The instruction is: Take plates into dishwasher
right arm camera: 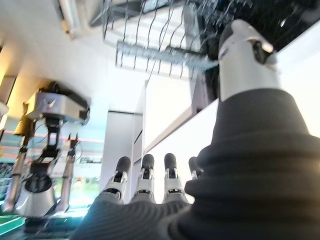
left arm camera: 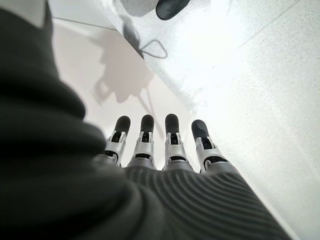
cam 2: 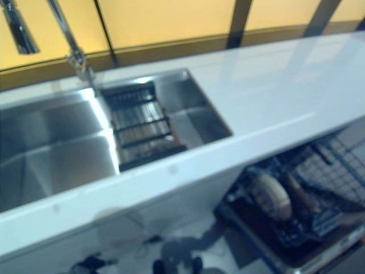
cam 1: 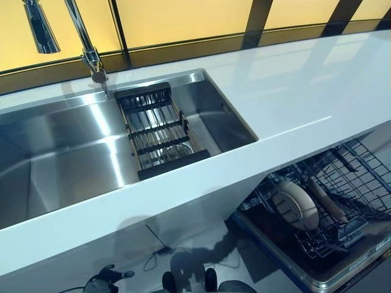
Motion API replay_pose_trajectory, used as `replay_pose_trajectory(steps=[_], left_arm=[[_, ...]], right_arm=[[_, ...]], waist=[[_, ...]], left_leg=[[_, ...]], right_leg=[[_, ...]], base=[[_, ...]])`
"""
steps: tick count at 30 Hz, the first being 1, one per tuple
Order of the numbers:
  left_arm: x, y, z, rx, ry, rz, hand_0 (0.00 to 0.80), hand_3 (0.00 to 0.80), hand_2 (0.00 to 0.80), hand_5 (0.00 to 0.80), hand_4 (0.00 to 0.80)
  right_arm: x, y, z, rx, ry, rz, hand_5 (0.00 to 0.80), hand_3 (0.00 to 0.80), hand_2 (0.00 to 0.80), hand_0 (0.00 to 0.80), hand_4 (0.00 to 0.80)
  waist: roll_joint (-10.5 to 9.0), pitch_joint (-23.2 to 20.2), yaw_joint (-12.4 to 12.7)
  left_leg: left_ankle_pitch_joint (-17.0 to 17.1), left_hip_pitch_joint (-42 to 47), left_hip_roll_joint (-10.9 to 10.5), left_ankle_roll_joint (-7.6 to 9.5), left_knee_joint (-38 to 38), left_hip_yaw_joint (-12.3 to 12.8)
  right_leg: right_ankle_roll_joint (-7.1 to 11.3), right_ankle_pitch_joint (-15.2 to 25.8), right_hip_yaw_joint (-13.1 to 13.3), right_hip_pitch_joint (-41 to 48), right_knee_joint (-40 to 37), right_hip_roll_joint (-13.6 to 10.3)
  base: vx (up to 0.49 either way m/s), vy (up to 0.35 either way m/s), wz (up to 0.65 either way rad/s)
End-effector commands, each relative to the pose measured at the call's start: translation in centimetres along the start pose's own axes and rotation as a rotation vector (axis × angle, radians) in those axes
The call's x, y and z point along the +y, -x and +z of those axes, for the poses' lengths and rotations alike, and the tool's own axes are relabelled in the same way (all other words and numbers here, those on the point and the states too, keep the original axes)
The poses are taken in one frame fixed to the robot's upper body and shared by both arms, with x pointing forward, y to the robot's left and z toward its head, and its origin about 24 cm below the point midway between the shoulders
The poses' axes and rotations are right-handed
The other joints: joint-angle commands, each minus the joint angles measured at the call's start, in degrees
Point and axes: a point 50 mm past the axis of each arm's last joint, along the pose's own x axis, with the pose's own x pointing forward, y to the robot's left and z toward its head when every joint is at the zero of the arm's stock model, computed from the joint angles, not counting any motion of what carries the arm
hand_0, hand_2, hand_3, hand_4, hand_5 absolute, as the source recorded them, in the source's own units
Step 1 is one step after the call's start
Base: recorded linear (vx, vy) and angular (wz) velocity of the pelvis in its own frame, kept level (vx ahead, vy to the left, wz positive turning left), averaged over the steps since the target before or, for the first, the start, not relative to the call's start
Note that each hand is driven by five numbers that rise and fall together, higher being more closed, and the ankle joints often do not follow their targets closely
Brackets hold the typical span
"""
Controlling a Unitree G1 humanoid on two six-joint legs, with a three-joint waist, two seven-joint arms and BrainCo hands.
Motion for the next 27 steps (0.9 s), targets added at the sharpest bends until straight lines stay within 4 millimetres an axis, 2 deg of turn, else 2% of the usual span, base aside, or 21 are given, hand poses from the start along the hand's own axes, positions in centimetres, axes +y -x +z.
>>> replay_pose_trajectory(steps=[1,4,7,8,9,10,11,12,14,15,16,17,18,20,21,23,24,25,26,27], left_arm=[[2.2,-0.1,-0.9,0.052,0.010,0.083,0.000,0.000,0.000,0.000,0.000],[2.5,-0.1,-1.1,0.052,0.008,0.095,0.000,0.000,0.000,0.000,0.000],[3.8,-0.1,-0.8,0.032,-0.038,0.122,0.000,0.000,0.000,0.000,0.000],[4.3,-0.1,-0.5,0.025,-0.057,0.130,0.000,0.000,0.000,0.000,0.000],[5.4,-0.1,0.1,0.015,-0.072,0.147,0.000,0.000,0.000,0.000,0.000],[5.9,-0.1,0.5,0.009,-0.084,0.153,0.000,0.000,0.000,0.000,0.000],[6.4,-0.1,0.8,0.008,-0.102,0.163,0.000,0.000,0.000,0.000,0.000],[6.6,-0.1,0.8,0.012,-0.101,0.167,0.000,0.000,0.000,0.000,0.000],[7.2,0.1,-0.1,0.053,-0.073,0.185,0.000,0.000,0.000,0.000,0.000],[7.5,0.2,-0.5,0.079,-0.058,0.186,0.000,0.000,0.000,0.000,0.000],[7.5,0.2,-0.7,0.094,-0.045,0.184,0.000,0.000,0.000,0.000,0.000],[7.9,0.2,-1.2,0.123,-0.008,0.194,0.000,0.000,0.000,0.000,0.000],[8.0,0.3,-1.4,0.132,0.003,0.197,0.000,0.000,0.000,0.000,0.000],[8.2,0.3,-2.1,0.156,0.020,0.197,0.000,0.000,0.000,0.000,0.000],[8.2,0.3,-2.6,0.168,0.026,0.198,0.000,0.000,0.000,0.000,0.000],[8.3,0.4,-2.7,0.171,0.029,0.201,0.000,0.000,0.000,0.000,0.000],[8.9,0.4,-2.6,0.167,0.051,0.218,0.000,0.000,0.000,0.000,0.000],[9.7,0.5,-2.4,0.160,0.080,0.242,0.000,0.000,0.000,0.000,0.000],[10.3,0.6,-2.1,0.151,0.113,0.266,0.000,0.000,0.000,0.000,0.000],[10.9,0.6,-1.4,0.137,0.140,0.282,0.000,0.000,0.000,0.000,0.000]], right_arm=[[-2.2,0.5,-1.0,0.023,0.016,-0.058,0.000,0.000,0.000,0.000,0.000],[-2.1,0.5,-2.1,0.058,0.012,-0.049,0.000,0.000,0.000,0.000,0.000],[-1.4,0.6,-3.6,0.112,-0.007,-0.040,0.000,0.000,0.000,0.000,0.000],[-1.2,0.7,-3.9,0.126,-0.019,-0.036,0.000,0.000,0.000,0.000,0.000],[-0.6,0.7,-4.3,0.134,-0.047,-0.030,0.000,0.000,0.000,0.000,0.000],[-0.2,0.7,-4.7,0.138,-0.055,-0.026,0.000,0.000,0.000,0.000,0.000],[0.7,0.8,-5.0,0.142,-0.057,-0.019,0.000,0.000,0.000,0.000,0.000],[1.0,0.8,-5.2,0.144,-0.060,-0.018,0.000,0.000,0.000,0.000,0.000],[2.2,1.1,-5.3,0.141,-0.078,0.011,0.000,0.000,0.000,0.000,0.000],[2.9,1.1,-5.5,0.149,-0.097,0.026,0.000,0.000,0.000,0.000,0.000],[3.4,1.2,-5.6,0.153,-0.107,0.040,0.000,0.000,0.000,0.000,0.000],[5.4,1.1,-6.1,0.176,-0.160,0.096,0.000,0.000,0.000,0.000,0.000],[5.9,1.2,-6.3,0.190,-0.179,0.115,0.000,0.000,0.000,0.000,0.000],[8.1,1.3,-7.4,0.236,-0.189,0.166,0.000,0.000,0.000,0.000,0.000],[10.4,1.5,-8.8,0.301,-0.218,0.227,0.000,0.000,0.000,0.000,0.000],[10.8,1.6,-9.1,0.322,-0.233,0.243,0.000,0.000,0.000,0.000,0.000],[13.4,1.8,-9.5,0.396,-0.290,0.306,0.000,0.000,0.000,0.000,0.000],[14.9,2.1,-9.6,0.434,-0.330,0.349,0.000,0.000,0.000,0.000,0.000],[16.4,2.4,-9.6,0.466,-0.368,0.384,0.000,0.000,0.000,0.000,0.000],[17.6,2.7,-9.5,0.490,-0.408,0.413,0.000,0.000,0.000,0.000,0.000]], waist=[[-2.91,-3.7,1.2],[-3.38,-3.7,1.3],[-4.18,-1.9,1.3],[-4.45,-0.9,1.1],[-5.15,0.2,0.8],[-5.22,1.0,0.8],[-4.96,2.0,0.3],[-4.70,2.3,0.3],[-2.88,2.6,-0.2],[-2.04,2.3,0.2],[-1.08,2.1,0.5],[-0.03,1.2,1.5],[0.04,0.8,1.8],[-0.16,-0.5,3.6],[-1.11,-1.6,5.6],[-1.40,-1.8,6.0],[-2.68,-1.4,7.8],[-3.47,-1.0,9.4],[-4.07,-0.5,10.3],[-4.42,-0.1,10.7]], left_leg=[[-6.2,4.1,3.3,-0.58,1.8,2.9],[-7.5,4.0,3.0,0.21,4.3,3.8],[-10.6,2.6,2.7,1.64,10.7,4.3],[-11.8,2.2,2.7,1.97,12.8,4.4],[-12.4,1.3,2.1,2.18,13.8,4.9],[-12.7,1.2,2.0,2.10,13.9,5.0],[-12.0,1.3,1.8,1.58,12.6,5.0],[-11.6,1.5,1.9,1.41,11.9,5.2],[-8.6,1.1,2.7,1.58,8.4,6.5],[-7.4,0.4,3.4,1.79,7.4,7.3],[-8.0,0.7,3.9,1.71,6.7,7.0],[-6.5,-1.3,5.2,1.68,6.1,8.8],[-6.4,-1.8,5.4,1.69,6.0,9.2],[-5.8,-5.2,6.0,1.50,7.3,9.6],[-5.2,-9.1,6.1,1.54,9.2,8.6],[-5.1,-9.9,6.2,1.53,9.7,8.5],[-5.0,-13.3,8.0,1.04,12.8,8.1],[-4.5,-15.2,10.4,0.42,14.6,9.3],[-3.9,-16.8,12.5,-0.29,16.2,10.2],[-2.9,-18.7,14.0,-1.09,17.4,10.2]], right_leg=[[8.46,1.9,2.0,-3.7,3.3,-3.3],[8.55,1.6,1.7,-4.0,4.7,-3.9],[9.25,1.9,1.2,-6.5,9.2,-5.6],[9.86,2.9,0.8,-7.2,9.4,-6.3],[11.37,6.5,0.1,-8.8,7.2,-7.9],[12.22,8.6,-0.3,-9.3,5.7,-8.5],[13.24,11.6,-0.8,-11.0,3.9,-9.2],[13.30,12.0,-1.1,-11.6,4.1,-9.3],[12.23,10.0,-1.1,-13.3,11.2,-8.5],[11.41,8.6,-2.0,-12.8,14.3,-8.6],[11.63,6.6,-2.4,-11.9,16.7,-8.7],[10.25,4.0,-3.8,-9.1,19.7,-9.4],[10.10,3.4,-4.0,-8.5,20.4,-9.6],[9.71,3.3,-4.0,-3.9,22.5,-10.6],[9.65,3.5,-4.0,0.7,21.1,-11.2],[9.68,3.5,-4.3,1.6,20.7,-11.5],[9.24,0.8,-5.2,2.9,17.6,-11.1],[9.04,-1.1,-8.4,4.3,16.1,-11.0],[8.78,-3.9,-10.2,5.7,14.5,-9.6],[8.51,-6.7,-10.3,6.4,13.0,-7.8]], base=[[-0.026,0.080,-0.05],[-0.025,0.084,-0.04],[-0.033,0.021,-0.10],[-0.114,-0.041,-0.13],[-0.160,-0.036,-0.15],[-0.264,-0.003,-0.18],[-0.229,0.034,-0.26],[-0.310,0.098,-0.33],[-0.379,0.115,-0.49],[-0.295,0.090,-0.49],[-0.379,0.004,-0.42],[-0.302,-0.038,-0.39],[-0.422,-0.138,-0.45],[-0.312,-0.199,-0.62],[-0.260,-0.220,-0.72],[-0.251,-0.259,-0.52],[-0.385,-0.476,-0.35],[-0.473,-0.629,-0.56],[-0.366,-0.527,-0.57],[-0.379,-0.512,-0.53]])
